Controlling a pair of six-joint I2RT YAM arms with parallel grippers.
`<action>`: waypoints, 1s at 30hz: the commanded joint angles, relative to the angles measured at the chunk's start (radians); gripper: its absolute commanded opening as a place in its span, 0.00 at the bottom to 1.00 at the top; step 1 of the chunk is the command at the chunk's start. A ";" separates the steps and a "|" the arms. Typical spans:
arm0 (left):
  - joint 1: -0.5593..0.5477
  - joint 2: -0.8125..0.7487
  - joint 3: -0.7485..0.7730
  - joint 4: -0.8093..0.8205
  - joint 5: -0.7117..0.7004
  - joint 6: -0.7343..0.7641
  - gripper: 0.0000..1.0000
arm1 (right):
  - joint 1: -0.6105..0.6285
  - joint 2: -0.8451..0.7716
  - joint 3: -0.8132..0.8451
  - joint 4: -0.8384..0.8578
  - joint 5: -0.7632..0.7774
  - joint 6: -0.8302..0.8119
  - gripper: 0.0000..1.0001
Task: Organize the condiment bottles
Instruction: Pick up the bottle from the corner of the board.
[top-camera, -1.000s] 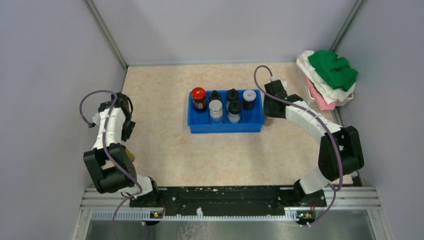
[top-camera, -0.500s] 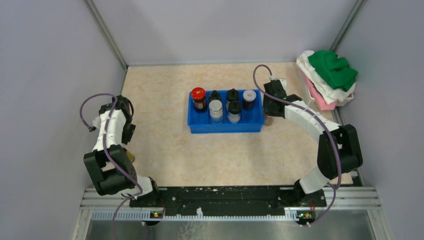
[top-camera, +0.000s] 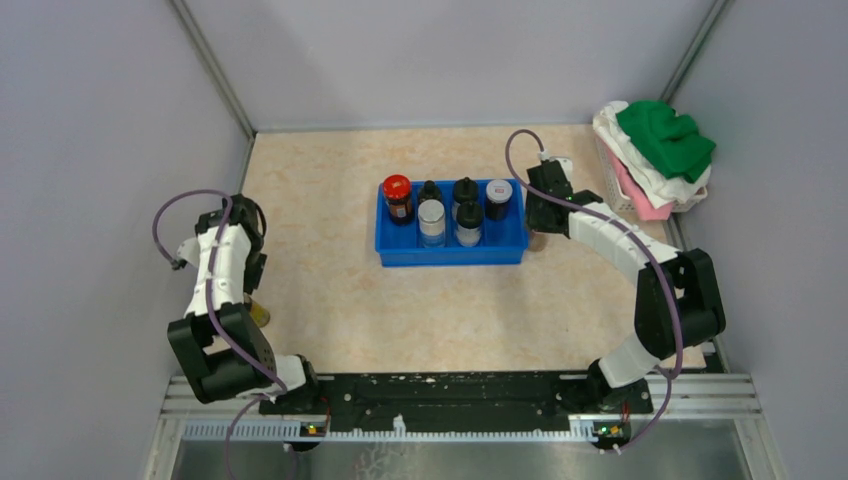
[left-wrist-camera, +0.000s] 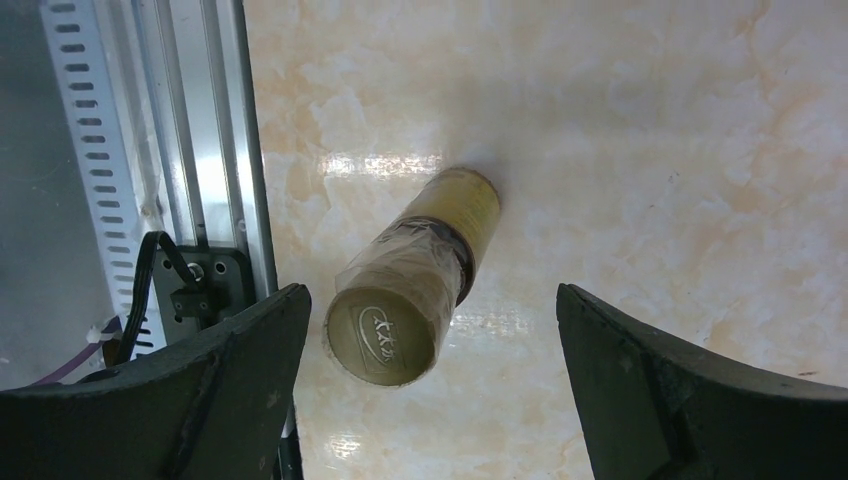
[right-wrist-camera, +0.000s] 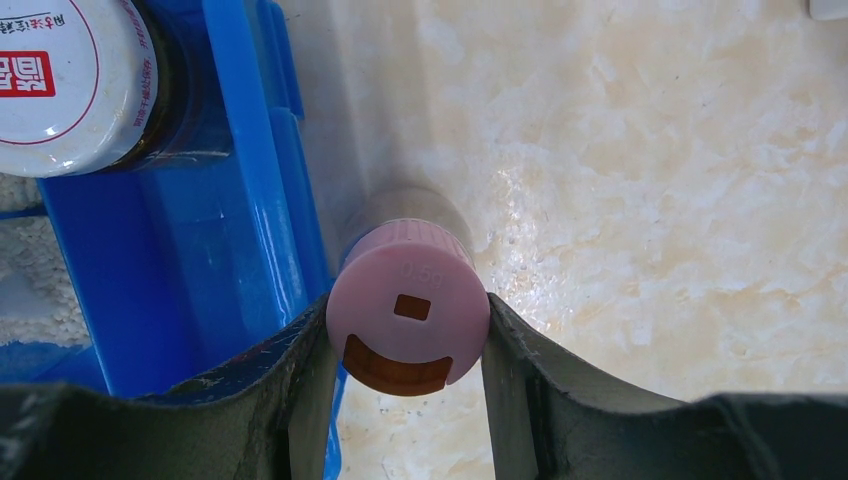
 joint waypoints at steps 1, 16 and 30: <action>0.008 -0.039 0.005 -0.035 -0.044 -0.031 0.99 | 0.017 0.049 -0.043 -0.022 -0.047 0.011 0.00; 0.009 -0.008 -0.022 -0.057 -0.072 -0.094 0.98 | 0.019 0.054 -0.069 -0.003 -0.039 0.008 0.00; 0.018 -0.011 -0.008 -0.075 -0.094 -0.114 0.98 | 0.018 0.066 -0.077 0.009 -0.040 0.005 0.00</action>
